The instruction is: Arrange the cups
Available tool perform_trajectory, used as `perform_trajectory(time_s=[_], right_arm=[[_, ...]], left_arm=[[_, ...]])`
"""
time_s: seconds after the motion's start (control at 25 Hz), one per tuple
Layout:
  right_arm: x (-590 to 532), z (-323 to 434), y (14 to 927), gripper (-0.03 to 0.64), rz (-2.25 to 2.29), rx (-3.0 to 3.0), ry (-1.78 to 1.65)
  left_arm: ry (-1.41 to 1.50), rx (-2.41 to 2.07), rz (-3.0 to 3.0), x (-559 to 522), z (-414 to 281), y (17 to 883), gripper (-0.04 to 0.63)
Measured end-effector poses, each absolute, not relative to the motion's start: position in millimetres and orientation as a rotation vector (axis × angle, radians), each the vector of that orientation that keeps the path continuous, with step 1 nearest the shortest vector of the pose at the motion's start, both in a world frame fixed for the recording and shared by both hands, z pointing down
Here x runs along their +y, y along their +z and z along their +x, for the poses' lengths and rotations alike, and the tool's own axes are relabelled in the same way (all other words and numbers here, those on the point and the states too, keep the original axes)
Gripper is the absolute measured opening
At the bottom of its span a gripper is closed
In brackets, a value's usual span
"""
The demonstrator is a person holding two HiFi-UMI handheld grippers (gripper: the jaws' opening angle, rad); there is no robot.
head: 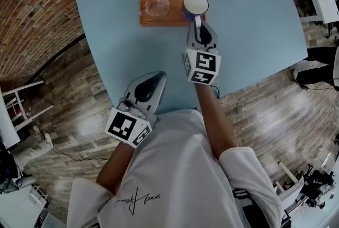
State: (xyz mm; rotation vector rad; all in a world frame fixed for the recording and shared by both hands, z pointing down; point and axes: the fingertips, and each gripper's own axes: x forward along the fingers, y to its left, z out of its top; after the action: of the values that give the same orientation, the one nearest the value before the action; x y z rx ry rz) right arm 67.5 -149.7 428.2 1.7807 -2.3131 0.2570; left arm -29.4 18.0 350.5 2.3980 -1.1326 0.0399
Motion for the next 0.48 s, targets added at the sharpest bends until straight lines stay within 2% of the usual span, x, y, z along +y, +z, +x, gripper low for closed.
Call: perform_trajectory(time_s=[0.48], right_arm=[[-154,60,436,0.06,1.839,-2.27,0.221]], left_arm=[[0.049,-1.108,2.394,22,-46,355,0.007]])
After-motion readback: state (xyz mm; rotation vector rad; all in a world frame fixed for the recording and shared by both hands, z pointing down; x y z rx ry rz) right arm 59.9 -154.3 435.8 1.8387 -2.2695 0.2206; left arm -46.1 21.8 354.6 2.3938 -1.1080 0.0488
